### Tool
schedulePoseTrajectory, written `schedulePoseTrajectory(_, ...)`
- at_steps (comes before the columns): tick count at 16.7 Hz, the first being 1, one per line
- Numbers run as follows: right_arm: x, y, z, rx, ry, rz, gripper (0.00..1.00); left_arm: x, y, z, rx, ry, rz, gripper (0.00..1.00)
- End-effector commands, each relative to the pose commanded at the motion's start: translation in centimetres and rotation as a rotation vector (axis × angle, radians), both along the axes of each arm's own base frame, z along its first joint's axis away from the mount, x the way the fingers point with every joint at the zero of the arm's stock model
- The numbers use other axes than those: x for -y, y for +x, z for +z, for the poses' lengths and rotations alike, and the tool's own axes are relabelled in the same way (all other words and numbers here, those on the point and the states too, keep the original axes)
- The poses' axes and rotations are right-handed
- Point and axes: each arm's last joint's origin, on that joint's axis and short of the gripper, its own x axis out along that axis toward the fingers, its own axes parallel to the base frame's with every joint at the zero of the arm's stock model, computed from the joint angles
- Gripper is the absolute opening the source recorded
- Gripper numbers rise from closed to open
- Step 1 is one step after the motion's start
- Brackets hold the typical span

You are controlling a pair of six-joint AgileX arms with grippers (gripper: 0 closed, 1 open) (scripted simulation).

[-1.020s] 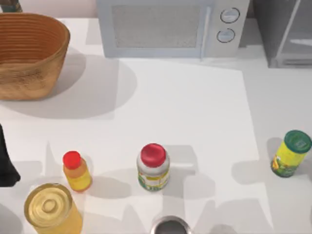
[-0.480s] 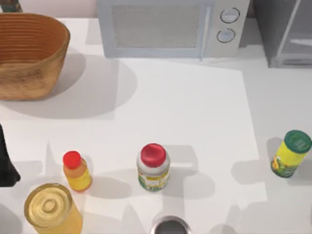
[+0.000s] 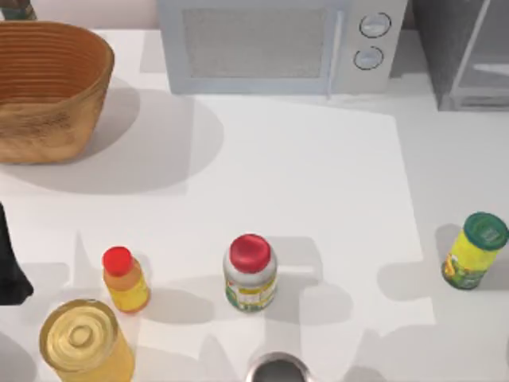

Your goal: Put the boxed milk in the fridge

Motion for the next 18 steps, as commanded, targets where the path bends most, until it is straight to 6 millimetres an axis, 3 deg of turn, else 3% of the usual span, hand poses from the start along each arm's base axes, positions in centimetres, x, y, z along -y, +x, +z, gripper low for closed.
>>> schedulePoseTrajectory(3, 0.5, 1.8, 2.5, 0.000, -0.008, -0.018, 0.00, 0.0, 0.0, 0.0, 0.000, 0.000, 0.000, 1.00)
schedulePoseTrajectory(5, 1.0, 4.1, 4.2, -0.006, -0.010, -0.030, 0.00, 0.0, 0.0, 0.0, 0.000, 0.000, 0.000, 1.00)
schedulePoseTrajectory(9, 2.9, 11.4, 5.7, -0.035, -0.004, -0.034, 0.00, 0.0, 0.0, 0.0, 0.000, 0.000, 0.000, 1.00)
schedulePoseTrajectory(11, 4.0, 15.7, 4.7, -0.054, 0.004, -0.025, 0.00, 0.0, 0.0, 0.0, 0.000, 0.000, 0.000, 1.00)
schedulePoseTrajectory(14, 5.9, 21.5, 1.4, -0.074, 0.014, -0.005, 0.00, 0.0, 0.0, 0.0, 0.000, 0.000, 0.000, 1.00)
schedulePoseTrajectory(18, 8.0, 26.5, -3.8, -0.067, 0.020, 0.015, 0.00, 0.0, 0.0, 0.0, 0.000, 0.000, 0.000, 1.00)
